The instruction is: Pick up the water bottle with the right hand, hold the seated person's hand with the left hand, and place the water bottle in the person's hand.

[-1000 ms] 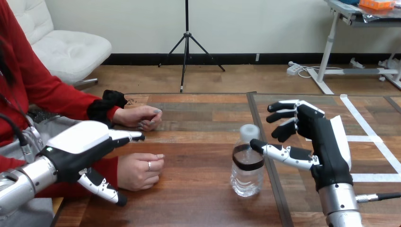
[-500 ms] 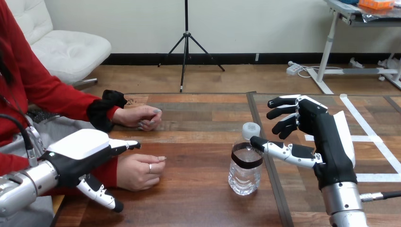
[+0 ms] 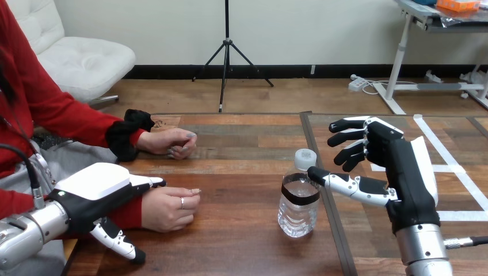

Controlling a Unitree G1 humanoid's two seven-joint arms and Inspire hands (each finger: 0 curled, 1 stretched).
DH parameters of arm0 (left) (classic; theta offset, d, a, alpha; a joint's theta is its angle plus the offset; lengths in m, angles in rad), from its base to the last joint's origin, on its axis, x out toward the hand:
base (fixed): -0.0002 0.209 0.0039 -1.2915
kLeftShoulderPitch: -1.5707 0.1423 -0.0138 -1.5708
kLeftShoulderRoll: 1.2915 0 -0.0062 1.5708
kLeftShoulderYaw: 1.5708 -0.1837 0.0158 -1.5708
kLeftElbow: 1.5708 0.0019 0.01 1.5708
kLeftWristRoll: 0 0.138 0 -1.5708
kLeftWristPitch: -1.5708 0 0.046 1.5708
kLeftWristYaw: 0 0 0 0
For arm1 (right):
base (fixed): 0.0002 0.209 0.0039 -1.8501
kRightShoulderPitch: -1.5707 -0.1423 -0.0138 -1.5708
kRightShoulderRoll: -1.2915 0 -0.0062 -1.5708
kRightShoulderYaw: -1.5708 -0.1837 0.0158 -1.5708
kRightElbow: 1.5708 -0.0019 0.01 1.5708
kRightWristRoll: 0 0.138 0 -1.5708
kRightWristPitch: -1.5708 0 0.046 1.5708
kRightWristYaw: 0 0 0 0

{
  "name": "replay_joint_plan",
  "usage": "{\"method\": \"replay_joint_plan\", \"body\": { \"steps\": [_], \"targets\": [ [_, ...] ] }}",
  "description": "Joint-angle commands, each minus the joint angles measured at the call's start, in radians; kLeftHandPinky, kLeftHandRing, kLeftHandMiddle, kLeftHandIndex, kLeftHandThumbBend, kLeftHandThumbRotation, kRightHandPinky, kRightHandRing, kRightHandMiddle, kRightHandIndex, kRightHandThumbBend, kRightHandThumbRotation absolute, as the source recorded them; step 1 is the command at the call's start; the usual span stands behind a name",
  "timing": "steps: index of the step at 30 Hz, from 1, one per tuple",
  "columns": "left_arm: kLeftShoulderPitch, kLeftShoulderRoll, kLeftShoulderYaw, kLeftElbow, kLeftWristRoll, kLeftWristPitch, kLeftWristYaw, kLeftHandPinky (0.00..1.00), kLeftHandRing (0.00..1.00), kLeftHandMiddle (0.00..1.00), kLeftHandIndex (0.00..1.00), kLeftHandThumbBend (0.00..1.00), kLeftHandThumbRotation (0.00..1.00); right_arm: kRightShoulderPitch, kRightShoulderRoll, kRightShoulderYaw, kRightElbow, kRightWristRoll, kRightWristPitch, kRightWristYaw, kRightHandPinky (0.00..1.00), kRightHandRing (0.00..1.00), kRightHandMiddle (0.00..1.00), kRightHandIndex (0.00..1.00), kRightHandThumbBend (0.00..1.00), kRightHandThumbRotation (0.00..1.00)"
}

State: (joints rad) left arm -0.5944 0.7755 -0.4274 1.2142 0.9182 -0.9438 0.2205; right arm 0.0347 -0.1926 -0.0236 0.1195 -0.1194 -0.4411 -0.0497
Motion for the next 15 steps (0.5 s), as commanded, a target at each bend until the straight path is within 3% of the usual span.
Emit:
{"method": "replay_joint_plan", "body": {
  "steps": [1,9,15],
  "targets": [
    [-0.07,0.016,-0.022,0.009,-0.009,-0.004,0.033,0.8,0.89,0.89,0.91,1.0,0.38,-0.032,0.001,-0.016,-0.059,0.015,0.007,0.008,0.33,0.41,0.56,0.59,0.92,0.0],
    [-0.065,0.016,-0.025,0.009,-0.032,0.0,0.013,0.81,0.9,0.91,0.92,1.0,0.41,-0.029,0.001,-0.018,-0.074,0.0,0.031,0.003,0.33,0.4,0.56,0.6,0.93,0.0],
    [-0.06,0.016,-0.028,0.013,-0.04,-0.011,0.03,0.82,0.91,0.91,0.93,1.0,0.41,-0.024,0.002,-0.014,-0.105,-0.005,0.075,0.008,0.34,0.41,0.57,0.61,0.94,0.0]
  ]
}}
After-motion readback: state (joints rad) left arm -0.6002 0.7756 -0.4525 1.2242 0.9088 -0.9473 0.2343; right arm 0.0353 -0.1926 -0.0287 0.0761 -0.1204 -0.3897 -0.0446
